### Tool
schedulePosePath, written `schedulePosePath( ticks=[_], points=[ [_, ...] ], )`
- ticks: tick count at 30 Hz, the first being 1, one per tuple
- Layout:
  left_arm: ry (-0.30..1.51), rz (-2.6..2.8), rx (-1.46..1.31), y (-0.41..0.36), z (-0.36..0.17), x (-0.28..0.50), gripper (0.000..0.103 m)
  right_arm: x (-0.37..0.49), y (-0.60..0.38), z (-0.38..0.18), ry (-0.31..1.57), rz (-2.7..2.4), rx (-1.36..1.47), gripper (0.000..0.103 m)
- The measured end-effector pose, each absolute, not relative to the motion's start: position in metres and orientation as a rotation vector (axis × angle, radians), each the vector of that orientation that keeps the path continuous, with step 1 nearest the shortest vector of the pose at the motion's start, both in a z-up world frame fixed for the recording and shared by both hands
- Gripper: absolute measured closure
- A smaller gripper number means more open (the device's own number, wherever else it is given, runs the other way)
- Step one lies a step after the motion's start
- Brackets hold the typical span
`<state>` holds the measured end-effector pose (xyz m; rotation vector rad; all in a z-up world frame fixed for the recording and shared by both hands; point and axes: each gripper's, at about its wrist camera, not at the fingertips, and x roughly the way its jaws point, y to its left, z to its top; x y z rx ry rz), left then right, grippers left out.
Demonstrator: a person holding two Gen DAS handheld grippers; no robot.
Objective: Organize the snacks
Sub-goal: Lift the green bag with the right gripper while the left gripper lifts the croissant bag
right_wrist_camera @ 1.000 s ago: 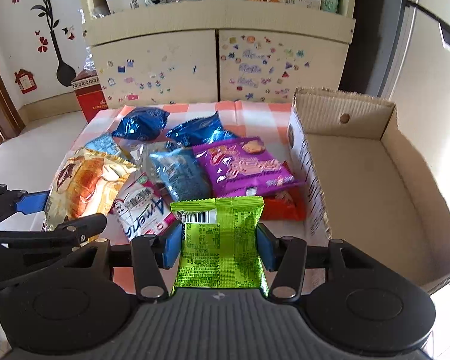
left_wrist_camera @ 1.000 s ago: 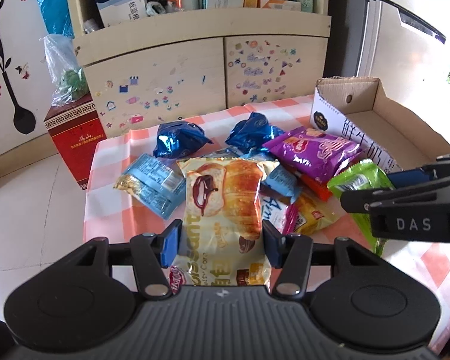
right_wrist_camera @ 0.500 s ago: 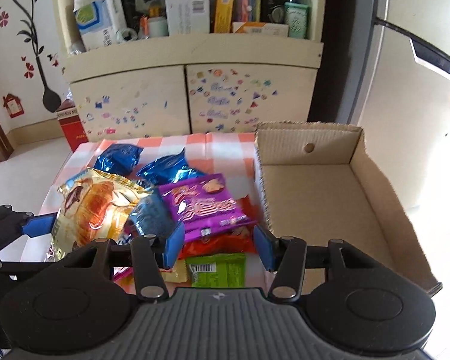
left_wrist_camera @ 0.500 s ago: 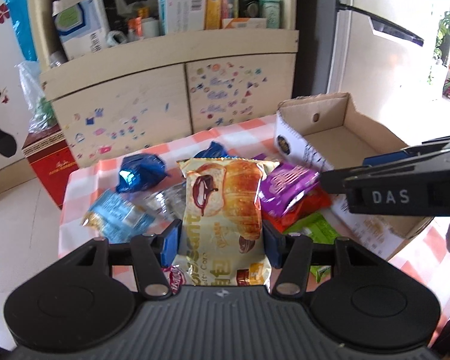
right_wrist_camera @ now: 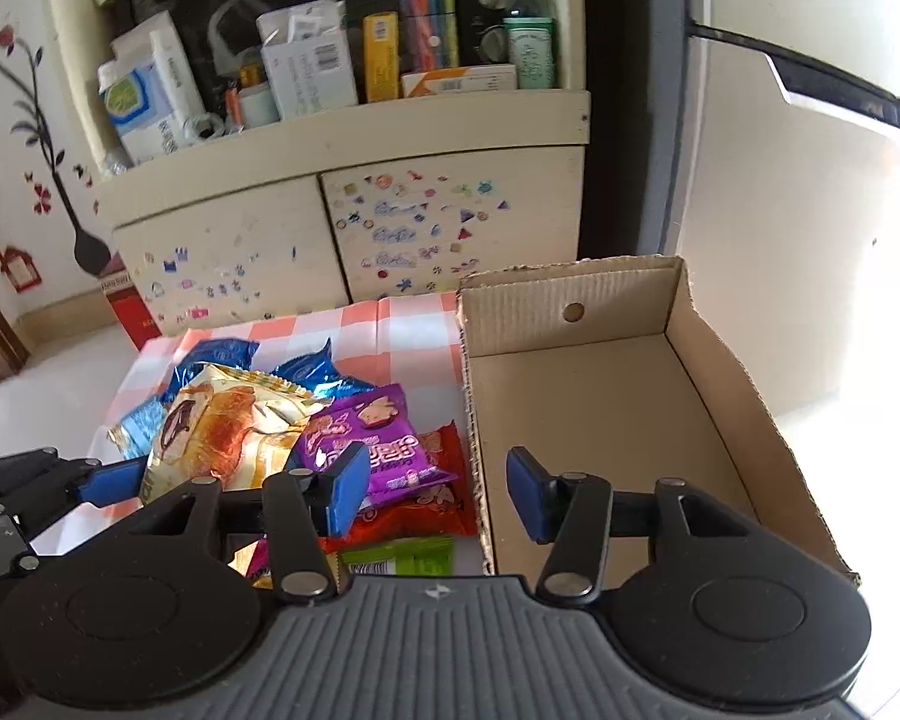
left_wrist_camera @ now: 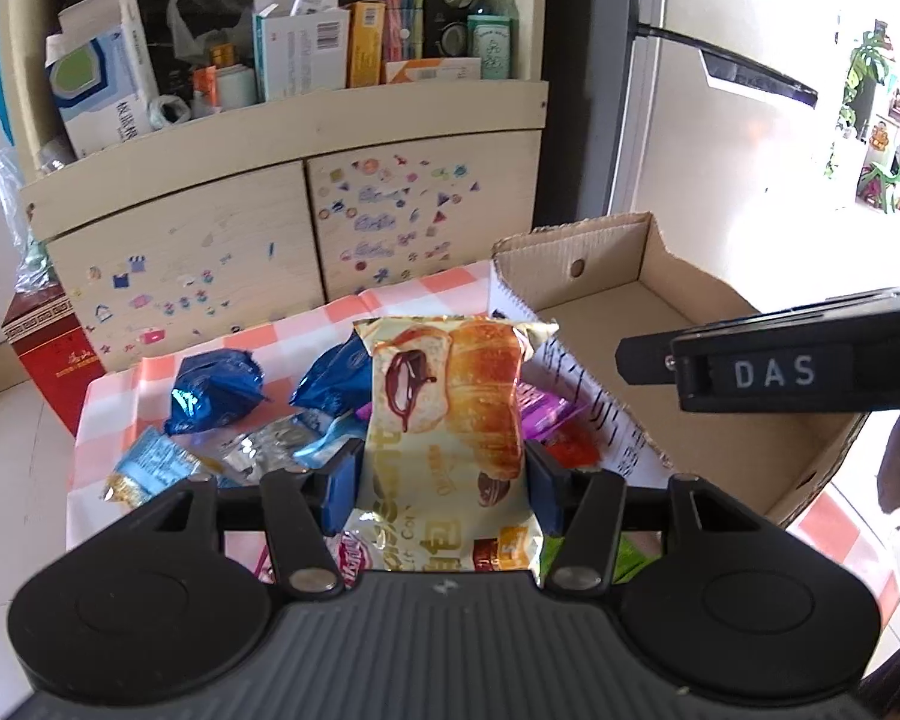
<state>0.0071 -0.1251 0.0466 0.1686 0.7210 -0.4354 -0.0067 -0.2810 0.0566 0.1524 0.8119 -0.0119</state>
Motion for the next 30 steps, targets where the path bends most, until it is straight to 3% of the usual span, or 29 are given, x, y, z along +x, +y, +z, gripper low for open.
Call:
schedulePosePath(
  ticks=[11, 19, 30],
  points=[
    [0.702, -0.477, 0.154, -0.148, 0.054, 0.015, 0.048, -0.005, -0.329, 0.058, 0.839, -0.054, 0.241, 0.046],
    [0.718, -0.422, 0.165, -0.122, 0.049, 0.025, 0.048, -0.008, -0.277, 0.039, 0.964, 0.204, 0.197, 0.044],
    [0.732, -0.391, 0.096, -0.07, 0.042, 0.026, 0.048, -0.003, -0.227, -0.001, 1.027, 0.184, -0.007, 0.037]
  ],
)
